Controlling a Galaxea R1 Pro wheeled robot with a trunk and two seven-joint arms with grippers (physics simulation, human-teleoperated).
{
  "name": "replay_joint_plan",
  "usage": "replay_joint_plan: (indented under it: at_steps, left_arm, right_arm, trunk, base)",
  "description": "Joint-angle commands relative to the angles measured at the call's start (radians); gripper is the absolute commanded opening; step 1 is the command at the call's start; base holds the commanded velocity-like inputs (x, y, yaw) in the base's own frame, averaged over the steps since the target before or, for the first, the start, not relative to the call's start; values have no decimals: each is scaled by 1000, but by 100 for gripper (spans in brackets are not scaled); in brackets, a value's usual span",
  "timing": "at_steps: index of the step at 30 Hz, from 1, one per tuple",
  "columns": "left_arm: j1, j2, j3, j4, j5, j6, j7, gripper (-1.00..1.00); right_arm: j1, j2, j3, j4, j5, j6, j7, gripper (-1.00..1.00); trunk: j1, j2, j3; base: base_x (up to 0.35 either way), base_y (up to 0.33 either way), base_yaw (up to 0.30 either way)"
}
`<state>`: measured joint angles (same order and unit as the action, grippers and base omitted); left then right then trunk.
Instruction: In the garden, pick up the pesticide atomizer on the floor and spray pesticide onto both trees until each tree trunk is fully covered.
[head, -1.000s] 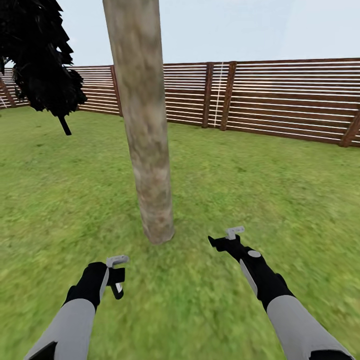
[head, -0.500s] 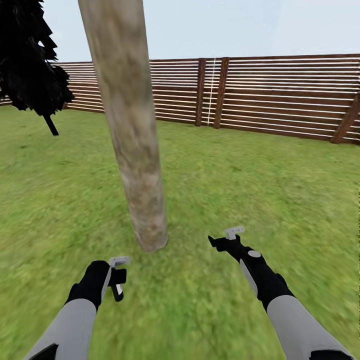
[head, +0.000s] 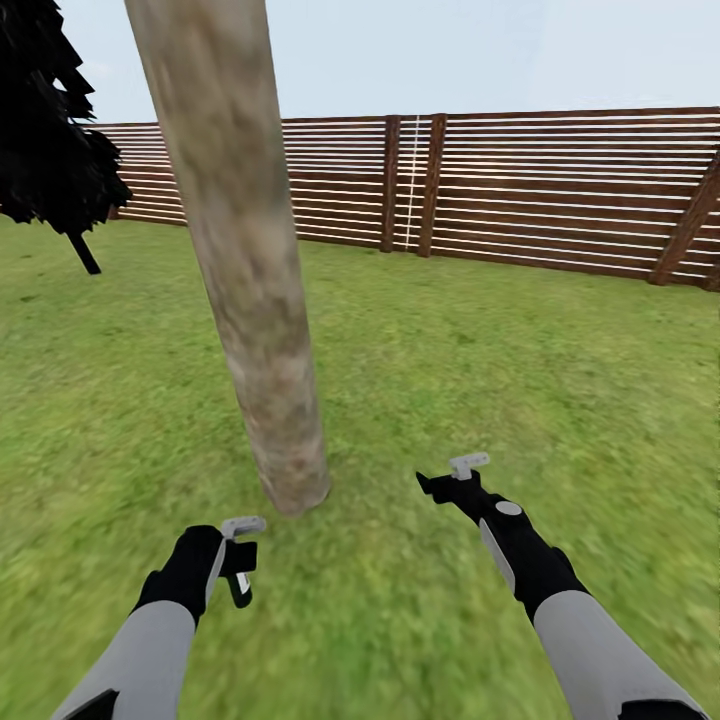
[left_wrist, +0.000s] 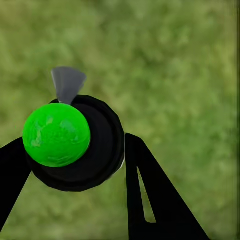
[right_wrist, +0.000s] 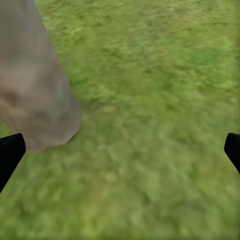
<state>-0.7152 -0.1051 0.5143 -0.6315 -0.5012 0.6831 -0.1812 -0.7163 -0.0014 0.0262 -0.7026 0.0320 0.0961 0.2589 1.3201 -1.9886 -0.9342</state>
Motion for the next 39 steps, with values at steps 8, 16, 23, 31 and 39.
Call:
replay_joint_plan:
  at_steps: [8, 16, 23, 31, 39]
  left_arm:
    - [-7, -9, -134, 10, -10, 14, -53, -100]
    - [-12, 2, -146, -135, -16, 80, -216, -100]
    - [-16, 21, -257, -224, -15, 264, -223, -100]
    - [-133, 78, -331, -216, -13, 337, -342, -100]
    - [-134, 173, -358, -209, -10, 340, -362, -100]
  right_arm:
    - [0, -2, 0, -2, 5, 5, 3, 100]
    - [0, -2, -2, -4, 5, 7, 2, 100]
    - [0, -3, -2, -5, 6, 7, 2, 100]
    - [0, -6, -2, -5, 6, 7, 2, 100]
    - [0, -6, -2, -3, 6, 7, 2, 100]
  trunk:
    - [0, 0, -1]
    - [0, 0, -1]
    - [0, 0, -1]
    - [0, 0, -1]
    - [0, 0, -1]
  base:
    - [141, 0, -1]
    - [-106, 0, 0]
    - [-94, 0, 0]
    - [0, 0, 0]
    - [0, 0, 0]
